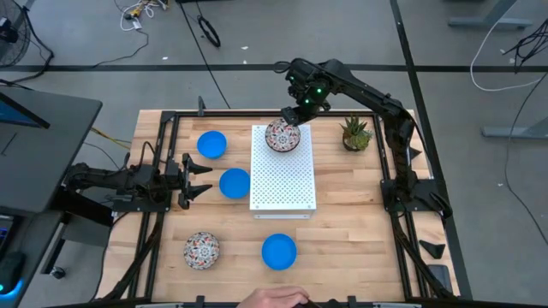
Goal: Pick & Place Mini bowls
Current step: Put the bottom blue bowl on the shelf
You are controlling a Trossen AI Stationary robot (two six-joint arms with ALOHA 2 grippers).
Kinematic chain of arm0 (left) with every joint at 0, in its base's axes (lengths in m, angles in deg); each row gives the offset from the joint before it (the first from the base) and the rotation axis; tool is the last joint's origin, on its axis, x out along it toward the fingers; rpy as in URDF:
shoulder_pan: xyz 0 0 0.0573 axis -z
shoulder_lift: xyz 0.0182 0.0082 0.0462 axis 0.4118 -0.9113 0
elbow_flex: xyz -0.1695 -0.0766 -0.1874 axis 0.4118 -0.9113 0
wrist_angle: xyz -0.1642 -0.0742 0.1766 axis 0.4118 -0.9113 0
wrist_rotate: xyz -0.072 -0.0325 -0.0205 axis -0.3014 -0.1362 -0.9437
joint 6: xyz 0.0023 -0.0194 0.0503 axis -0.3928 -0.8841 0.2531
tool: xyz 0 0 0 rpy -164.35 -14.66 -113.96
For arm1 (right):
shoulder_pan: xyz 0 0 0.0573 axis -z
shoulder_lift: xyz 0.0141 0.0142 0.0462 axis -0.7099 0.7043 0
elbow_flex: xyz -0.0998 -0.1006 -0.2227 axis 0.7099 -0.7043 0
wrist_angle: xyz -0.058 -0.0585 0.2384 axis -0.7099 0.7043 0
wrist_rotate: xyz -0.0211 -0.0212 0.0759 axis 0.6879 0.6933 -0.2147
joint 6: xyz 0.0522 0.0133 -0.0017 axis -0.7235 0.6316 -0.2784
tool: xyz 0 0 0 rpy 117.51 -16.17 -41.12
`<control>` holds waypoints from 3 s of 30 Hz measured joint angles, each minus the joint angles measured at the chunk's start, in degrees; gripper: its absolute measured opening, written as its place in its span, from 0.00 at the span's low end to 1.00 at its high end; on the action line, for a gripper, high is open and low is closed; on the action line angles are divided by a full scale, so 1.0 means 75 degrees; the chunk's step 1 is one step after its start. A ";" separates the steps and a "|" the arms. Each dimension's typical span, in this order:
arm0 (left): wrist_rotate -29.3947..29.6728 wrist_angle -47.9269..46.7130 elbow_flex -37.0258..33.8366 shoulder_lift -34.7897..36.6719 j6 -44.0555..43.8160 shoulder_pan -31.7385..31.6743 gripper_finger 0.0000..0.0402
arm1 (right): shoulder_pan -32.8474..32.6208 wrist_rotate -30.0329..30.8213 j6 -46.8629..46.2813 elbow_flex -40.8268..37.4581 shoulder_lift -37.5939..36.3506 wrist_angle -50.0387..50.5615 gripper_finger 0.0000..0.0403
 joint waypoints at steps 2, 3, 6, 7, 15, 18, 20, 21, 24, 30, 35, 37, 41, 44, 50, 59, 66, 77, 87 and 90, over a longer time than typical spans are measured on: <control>0.0000 0.0002 -0.0001 -0.0001 0.0000 0.0000 0.72 | 0.0000 0.0000 0.0004 0.0000 0.0000 -0.0017 0.26; 0.0000 0.0000 -0.0003 -0.0001 0.0000 0.0000 0.72 | 0.0000 0.0000 0.0004 0.0000 0.0000 -0.0021 0.26; 0.0000 0.0000 0.0000 -0.0002 0.0000 0.0000 0.72 | 0.0003 0.0000 0.0048 0.0000 -0.0015 -0.0129 0.26; 0.0000 0.0000 -0.0003 0.0001 0.0000 0.0000 0.72 | 0.0003 0.0003 0.0088 0.0000 -0.0038 -0.0188 0.26; 0.0000 0.0000 -0.0003 -0.0001 0.0000 0.0000 0.72 | -0.0028 0.0007 0.0676 0.0000 -0.0542 -0.0337 0.25; 0.0000 0.0000 -0.0003 -0.0002 0.0000 0.0000 0.72 | -0.0164 0.0101 0.0835 0.0000 -0.0695 -0.0089 0.25; 0.0000 0.0000 -0.0002 0.0000 0.0000 0.0000 0.72 | -0.0263 0.0335 0.1006 0.0000 -0.0806 0.0064 0.25; 0.0000 0.0000 -0.0003 -0.0002 0.0000 0.0000 0.72 | -0.0318 0.0449 0.1065 0.0000 -0.0837 0.0132 0.25; 0.0000 0.0000 -0.0003 0.0000 0.0000 0.0000 0.72 | -0.0496 0.0770 0.1214 0.0000 -0.0971 0.0327 0.25; 0.0000 -0.0001 -0.0001 -0.0002 0.0000 0.0000 0.72 | -0.0946 0.0812 0.1327 0.0000 -0.1200 0.0656 0.25; 0.0000 0.0000 -0.0003 0.0000 0.0002 0.0000 0.72 | -0.1326 0.0813 0.1243 0.0000 -0.1348 0.0818 0.25; 0.0000 0.0000 0.0000 0.0000 0.0000 0.0000 0.72 | -0.1511 0.0823 0.1165 0.0000 -0.1417 0.0819 0.25; 0.0000 0.0000 -0.0002 0.0000 0.0000 0.0000 0.72 | -0.1942 0.0807 0.1059 0.0000 -0.1541 0.0822 0.25; 0.0000 0.0000 -0.0003 0.0001 0.0000 0.0000 0.72 | -0.2267 0.0809 0.0841 0.0000 -0.1613 0.0819 0.25; 0.0000 0.0000 -0.0002 -0.0001 0.0001 0.0000 0.72 | -0.2976 0.0769 0.0724 0.0000 -0.1641 0.0821 0.25; 0.0000 0.0000 -0.0003 0.0000 0.0002 0.0000 0.72 | -0.4135 0.0746 0.1263 0.0000 -0.1638 0.0819 0.25; 0.0000 0.0000 0.0000 -0.0001 0.0001 0.0000 0.72 | -0.5005 0.0746 0.1638 0.0000 -0.1638 0.0819 0.25; 0.0000 0.0000 0.0000 0.0000 0.0003 0.0000 0.72 | -0.6312 0.0749 0.3661 0.0000 -0.1629 0.0706 0.25; 0.0000 0.0000 0.0000 -0.0002 0.0003 0.0000 0.72 | -0.7283 0.0752 0.5153 0.0000 -0.1629 0.0305 0.25; 0.0002 0.0000 -0.0002 0.0001 0.0003 0.0000 0.72 | -0.7520 0.0749 0.5550 0.0000 -0.1629 0.0303 0.25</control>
